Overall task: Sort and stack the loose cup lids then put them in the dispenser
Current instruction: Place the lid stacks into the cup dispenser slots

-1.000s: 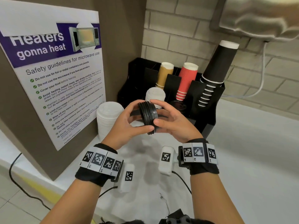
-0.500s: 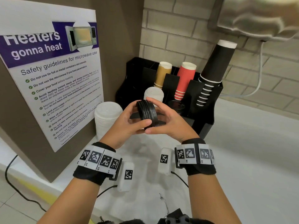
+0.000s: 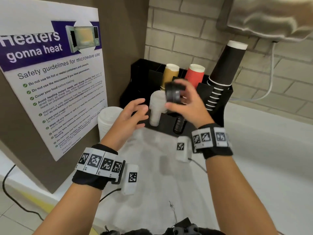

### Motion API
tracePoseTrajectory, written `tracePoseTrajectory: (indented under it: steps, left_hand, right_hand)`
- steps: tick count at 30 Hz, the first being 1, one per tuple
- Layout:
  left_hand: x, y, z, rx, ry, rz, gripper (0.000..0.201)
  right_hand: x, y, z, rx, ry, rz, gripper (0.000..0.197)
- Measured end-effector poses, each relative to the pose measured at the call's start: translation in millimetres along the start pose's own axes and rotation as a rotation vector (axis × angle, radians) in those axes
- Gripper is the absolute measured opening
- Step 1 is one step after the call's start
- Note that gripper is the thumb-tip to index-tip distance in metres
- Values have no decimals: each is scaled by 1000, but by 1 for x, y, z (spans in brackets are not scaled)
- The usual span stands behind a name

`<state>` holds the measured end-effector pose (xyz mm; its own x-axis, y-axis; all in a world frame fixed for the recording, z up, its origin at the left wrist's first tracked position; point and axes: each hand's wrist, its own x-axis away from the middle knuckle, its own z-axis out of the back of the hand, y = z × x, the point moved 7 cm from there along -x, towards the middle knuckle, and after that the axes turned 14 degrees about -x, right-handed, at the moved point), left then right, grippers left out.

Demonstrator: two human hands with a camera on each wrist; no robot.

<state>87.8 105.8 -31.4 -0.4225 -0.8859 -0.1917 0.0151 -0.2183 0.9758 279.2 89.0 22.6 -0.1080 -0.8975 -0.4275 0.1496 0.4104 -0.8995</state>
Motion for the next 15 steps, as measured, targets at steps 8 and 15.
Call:
tracePoseTrajectory:
  steps: [8,15]
  left_hand:
    - [9,-3,17,-121,27,17,17]
    - [15,0,24,-147,48,39,17]
  right_hand:
    - [-49,33,80,487,48,-218,70]
    - [-45,62,65,966,-174,-393,82]
